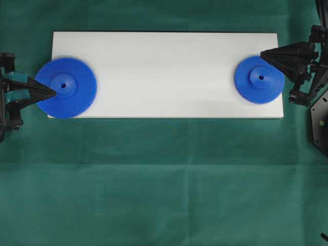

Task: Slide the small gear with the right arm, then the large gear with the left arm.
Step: 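Lower the left gripper tip into the large blue gear's hub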

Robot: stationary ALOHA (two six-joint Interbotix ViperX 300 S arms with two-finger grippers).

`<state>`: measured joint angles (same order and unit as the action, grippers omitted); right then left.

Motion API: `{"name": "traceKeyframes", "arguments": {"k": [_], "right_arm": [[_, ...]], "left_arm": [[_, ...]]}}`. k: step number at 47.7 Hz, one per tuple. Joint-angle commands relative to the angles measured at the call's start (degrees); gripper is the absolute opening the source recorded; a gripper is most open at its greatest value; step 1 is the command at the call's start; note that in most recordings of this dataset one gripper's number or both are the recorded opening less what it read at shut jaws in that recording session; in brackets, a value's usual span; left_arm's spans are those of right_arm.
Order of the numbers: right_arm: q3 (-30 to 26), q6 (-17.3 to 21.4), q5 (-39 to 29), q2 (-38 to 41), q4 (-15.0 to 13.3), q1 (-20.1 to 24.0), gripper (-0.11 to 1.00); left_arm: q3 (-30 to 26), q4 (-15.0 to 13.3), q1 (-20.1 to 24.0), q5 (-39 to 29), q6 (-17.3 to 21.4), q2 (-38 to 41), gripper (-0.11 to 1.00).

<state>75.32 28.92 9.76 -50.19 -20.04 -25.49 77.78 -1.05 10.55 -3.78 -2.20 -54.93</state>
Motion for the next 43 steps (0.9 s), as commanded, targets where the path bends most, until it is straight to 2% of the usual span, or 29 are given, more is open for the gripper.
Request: {"name": "traceKeyframes", "arguments": {"k": [1,21,43], "right_arm": [[-1.14,0.0,0.62,0.26,-0.18,-0.09,0.5],[-1.23,0.0,1.05,0.7,-0.18,-0.09,0.5],[-1.49,-0.09,1.76,1.14,-0.18,0.0,0.5]], "left_arm": [[-0.26,-0.09,0.35,0.18,0.0,0.53,0.0],[1.14,-0.09,6.77,0.79,0.0,0.53,0.0],[1.58,-0.09,8.61,3.52,0.0,0.7,0.0]]}}
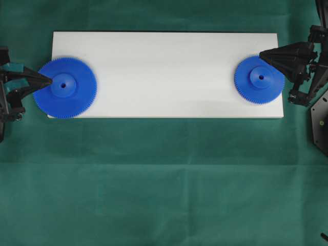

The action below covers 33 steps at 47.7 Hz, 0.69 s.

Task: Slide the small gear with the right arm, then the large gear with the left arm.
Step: 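Lower the left gripper tip into the large blue gear's hub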

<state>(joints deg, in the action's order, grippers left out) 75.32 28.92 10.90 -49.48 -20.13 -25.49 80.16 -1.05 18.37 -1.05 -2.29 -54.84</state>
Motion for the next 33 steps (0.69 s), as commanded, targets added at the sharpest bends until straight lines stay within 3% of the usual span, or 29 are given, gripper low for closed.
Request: {"name": "traceKeyframes", "arguments": {"k": [1,17,33], "right_arm": [[-1.49,-0.09,0.53,0.53,-0.09,0.0,0.5],[-1.58,0.26,0.62,1.05,-0.09,0.44,0.5],[-1.49,0.26,0.62,1.05,-0.09,1.32,0.5]], "left_arm": [[-0.88,-0.09,0.88,0.79,0.09,0.79,0.0],[-6.24,0.0,0.88,-1.58,0.44,18.19,0.0],[-7.91,0.09,0.88,-4.39,0.53,20.65,0.0]]}}
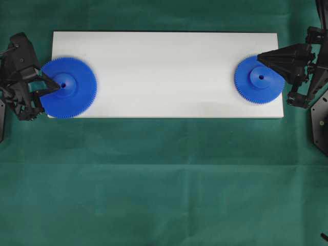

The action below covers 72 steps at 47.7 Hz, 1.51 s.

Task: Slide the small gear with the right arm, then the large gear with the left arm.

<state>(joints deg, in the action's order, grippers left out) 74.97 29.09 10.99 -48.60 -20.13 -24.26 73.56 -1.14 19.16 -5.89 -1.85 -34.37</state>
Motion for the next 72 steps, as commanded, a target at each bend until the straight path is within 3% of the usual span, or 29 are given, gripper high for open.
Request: {"name": "traceKeyframes", "arguments": {"k": [1,24,36,48,72], "right_arm": [[-1.14,0.09,0.44,0.18,-0.09,0.09,0.5],[-0.53,0.09,0.44,0.0,-0.09,1.49,0.5],[-0.26,0.09,0.53,-0.09,-0.09,2.11,0.5],[-0.09,0.09,0.44,-0.09,-0.09,2.2,0.5],[-0.09,0.09,0.53,-0.09,-0.09,3.34,0.5]], "left_arm": [[-1.41,0.09,0.09,0.53,0.18,0.44,0.0],[-4.48,0.26,0.53,4.22,3.52,11.25,0.0],[-4.04,0.18,0.53,2.99,3.25,10.81,0.0],[-4.57,0.26,0.53,-5.19,3.34,7.73,0.0],[-4.48,0.26,2.02,-5.27,3.52,7.47,0.0]]}}
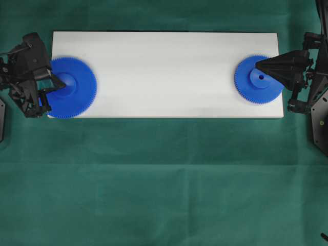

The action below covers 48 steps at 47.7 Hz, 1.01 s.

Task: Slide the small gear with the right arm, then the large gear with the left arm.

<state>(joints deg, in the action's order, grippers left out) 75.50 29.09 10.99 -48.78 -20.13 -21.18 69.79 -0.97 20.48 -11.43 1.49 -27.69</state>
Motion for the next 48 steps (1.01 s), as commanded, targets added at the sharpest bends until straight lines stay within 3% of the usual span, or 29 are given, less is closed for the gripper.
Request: {"name": "traceKeyframes", "arguments": {"k": [1,26,35,42,48], "right_arm": [[-0.62,0.09,0.53,0.09,-0.09,0.26,0.5],[-0.79,0.09,0.53,0.26,-0.09,0.35,0.5],[-0.97,0.09,0.44,0.44,-0.09,0.35,0.5],[-1.05,0.09,0.53,0.79,-0.09,0.44,0.5],[-0.79,0.09,0.97,0.88,-0.09,0.44,0.5]], "left_arm": [[-0.7,0.09,0.79,0.35,0.18,1.14,0.0],[-0.79,0.09,0.97,2.02,0.18,4.48,0.0],[-2.29,0.09,0.44,5.89,-0.09,7.29,0.0],[-8.26,0.0,-0.35,10.99,0.26,15.21,0.0],[-17.58,0.09,-1.14,11.6,0.26,25.66,0.0]]}}
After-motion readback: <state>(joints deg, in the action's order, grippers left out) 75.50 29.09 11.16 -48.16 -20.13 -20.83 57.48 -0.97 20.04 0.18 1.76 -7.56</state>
